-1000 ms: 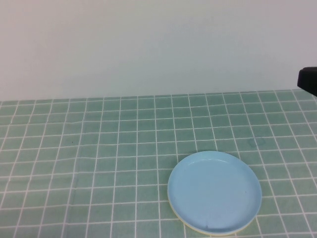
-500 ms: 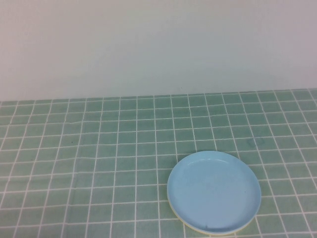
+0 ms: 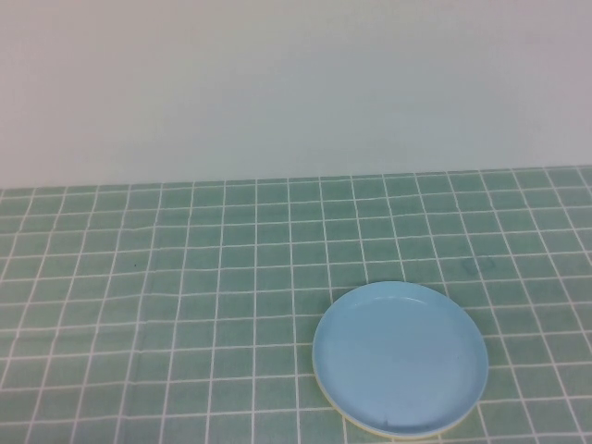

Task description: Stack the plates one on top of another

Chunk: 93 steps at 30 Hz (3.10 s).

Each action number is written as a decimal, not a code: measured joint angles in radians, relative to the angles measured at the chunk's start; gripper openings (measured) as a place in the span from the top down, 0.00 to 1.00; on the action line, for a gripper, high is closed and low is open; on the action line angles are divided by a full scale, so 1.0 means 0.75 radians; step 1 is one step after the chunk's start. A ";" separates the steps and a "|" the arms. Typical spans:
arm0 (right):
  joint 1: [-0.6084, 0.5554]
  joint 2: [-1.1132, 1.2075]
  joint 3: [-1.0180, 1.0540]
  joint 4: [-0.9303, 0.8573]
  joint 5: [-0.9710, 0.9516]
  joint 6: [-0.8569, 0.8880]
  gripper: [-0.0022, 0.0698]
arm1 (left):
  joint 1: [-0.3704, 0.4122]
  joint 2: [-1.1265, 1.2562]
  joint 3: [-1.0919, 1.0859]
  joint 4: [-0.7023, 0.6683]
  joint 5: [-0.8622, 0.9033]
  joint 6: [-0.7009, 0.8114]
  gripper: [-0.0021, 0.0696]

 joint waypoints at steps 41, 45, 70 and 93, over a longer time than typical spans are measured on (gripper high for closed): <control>0.000 -0.165 0.432 -1.784 -0.125 1.763 0.97 | 0.000 0.000 0.000 0.000 0.000 0.000 0.97; 0.000 -0.207 0.452 -1.784 -0.113 1.781 0.97 | 0.000 0.000 0.000 0.000 0.000 0.000 0.97; -0.044 -0.379 0.452 -1.857 0.075 1.758 0.97 | 0.002 0.003 0.000 0.000 0.000 0.000 0.97; -0.044 -0.379 0.452 -1.859 0.075 1.758 0.97 | 0.002 0.003 0.000 0.000 0.000 0.000 0.97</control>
